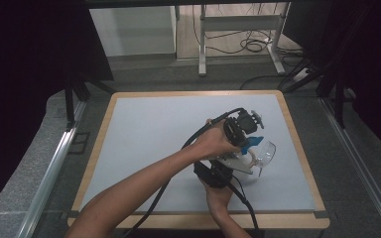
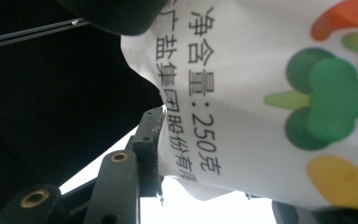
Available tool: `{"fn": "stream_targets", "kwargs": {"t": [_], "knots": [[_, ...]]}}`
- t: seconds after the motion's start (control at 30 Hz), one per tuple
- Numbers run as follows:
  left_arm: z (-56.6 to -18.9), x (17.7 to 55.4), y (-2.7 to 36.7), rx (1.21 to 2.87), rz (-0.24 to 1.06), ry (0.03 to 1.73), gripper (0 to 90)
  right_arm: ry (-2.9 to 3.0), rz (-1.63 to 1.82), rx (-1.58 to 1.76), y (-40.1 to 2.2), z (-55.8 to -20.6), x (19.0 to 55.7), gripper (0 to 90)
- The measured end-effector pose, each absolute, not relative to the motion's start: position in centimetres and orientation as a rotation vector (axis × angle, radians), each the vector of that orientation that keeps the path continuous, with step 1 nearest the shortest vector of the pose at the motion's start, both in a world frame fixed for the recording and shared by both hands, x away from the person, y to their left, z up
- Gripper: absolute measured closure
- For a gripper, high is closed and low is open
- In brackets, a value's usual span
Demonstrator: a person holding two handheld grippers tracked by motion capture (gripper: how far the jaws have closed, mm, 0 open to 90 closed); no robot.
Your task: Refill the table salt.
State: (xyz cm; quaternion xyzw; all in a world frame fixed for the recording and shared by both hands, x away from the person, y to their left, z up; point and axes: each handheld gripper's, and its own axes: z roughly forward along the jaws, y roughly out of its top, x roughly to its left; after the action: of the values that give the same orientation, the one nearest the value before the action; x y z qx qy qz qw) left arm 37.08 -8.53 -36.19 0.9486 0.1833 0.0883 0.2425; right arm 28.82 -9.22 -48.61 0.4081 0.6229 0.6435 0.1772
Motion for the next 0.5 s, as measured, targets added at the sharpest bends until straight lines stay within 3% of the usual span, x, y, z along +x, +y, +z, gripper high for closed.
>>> {"fn": "stream_targets", "kwargs": {"t": [0.5], "knots": [[-36.24,37.0,-8.51,2.588,0.237,0.501,89.9,1.756,1.82,1.149,-9.18,-48.53,28.85,58.1]]}}
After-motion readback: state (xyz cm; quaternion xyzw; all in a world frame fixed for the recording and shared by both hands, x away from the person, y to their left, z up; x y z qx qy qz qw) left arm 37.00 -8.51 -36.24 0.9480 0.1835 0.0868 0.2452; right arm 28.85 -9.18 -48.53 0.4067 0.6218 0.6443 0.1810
